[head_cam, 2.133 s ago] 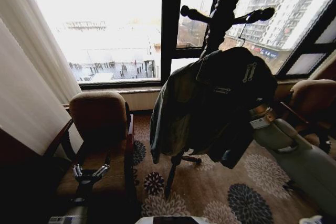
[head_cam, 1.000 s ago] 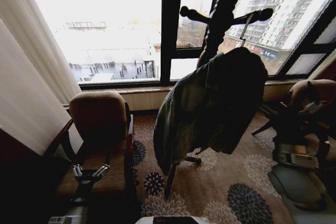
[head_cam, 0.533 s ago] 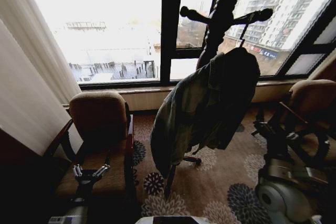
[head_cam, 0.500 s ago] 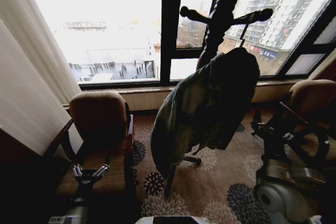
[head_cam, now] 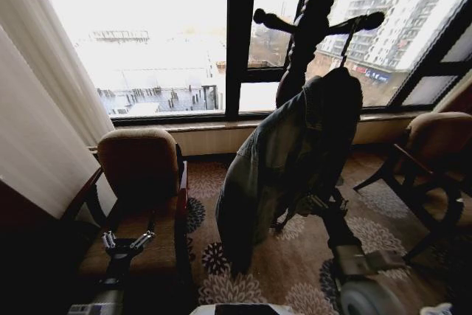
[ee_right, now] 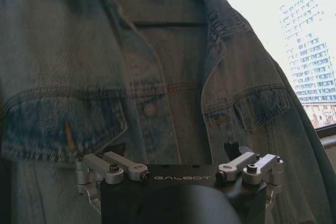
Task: Pick up the clothes from the bed and hang them on the clothes hanger.
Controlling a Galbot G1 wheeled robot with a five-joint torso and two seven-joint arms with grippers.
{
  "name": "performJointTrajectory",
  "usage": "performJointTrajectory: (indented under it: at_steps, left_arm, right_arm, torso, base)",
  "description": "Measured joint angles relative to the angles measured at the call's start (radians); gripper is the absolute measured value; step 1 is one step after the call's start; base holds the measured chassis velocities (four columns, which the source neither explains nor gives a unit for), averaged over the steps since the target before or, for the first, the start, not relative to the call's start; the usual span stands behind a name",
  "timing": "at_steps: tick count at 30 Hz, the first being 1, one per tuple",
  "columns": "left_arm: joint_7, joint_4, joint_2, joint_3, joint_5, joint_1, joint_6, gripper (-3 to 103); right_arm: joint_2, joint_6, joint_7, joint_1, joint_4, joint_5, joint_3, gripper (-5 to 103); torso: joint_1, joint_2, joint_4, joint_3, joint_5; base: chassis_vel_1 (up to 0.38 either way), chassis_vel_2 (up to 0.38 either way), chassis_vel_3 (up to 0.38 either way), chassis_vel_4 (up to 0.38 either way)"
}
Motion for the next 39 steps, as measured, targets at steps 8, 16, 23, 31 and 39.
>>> performJointTrajectory:
  at_steps: [8, 16, 23, 31, 39]
  left_arm:
    - [0.0, 0.0, 0.0, 0.0, 0.0, 0.0, 0.0, 100]
    - [0.0, 0.0, 0.0, 0.0, 0.0, 0.0, 0.0, 100]
    - [0.0, 0.0, 0.0, 0.0, 0.0, 0.0, 0.0, 100]
    - [0.0, 0.0, 0.0, 0.0, 0.0, 0.0, 0.0, 100]
    - [0.0, 0.0, 0.0, 0.0, 0.0, 0.0, 0.0, 100]
  right_arm:
    - [0.033, 0.067, 0.001, -0.135, 0.014, -0.126, -0.028, 100]
    - [0.041, 0.074, 0.0, -0.158, 0.027, -0.158, -0.037, 100]
    - [0.04, 0.071, 0.002, -0.155, 0.027, -0.158, -0.036, 100]
    - [0.04, 0.07, 0.003, -0.153, 0.027, -0.156, -0.035, 100]
    - [0.04, 0.069, 0.004, -0.152, 0.027, -0.155, -0.035, 100]
  torso:
    - [0.0, 0.0, -0.0001, 0.0, 0.0001]
    - [0.0, 0.0, 0.0002, 0.0, 0.0003]
    - [0.0, 0.0, 0.0001, 0.0, 0.0002]
    - [0.0, 0.0, 0.0001, 0.0, 0.0002]
    - [0.0, 0.0, 0.0001, 0.0, 0.0002]
  base:
    - [0.0, 0.0, 0.0, 0.0]
    - [0.0, 0.0, 0.0, 0.0]
    - [0.0, 0.0, 0.0, 0.0]
    - [0.0, 0.0, 0.0, 0.0]
    - [0.0, 0.0, 0.0, 0.0]
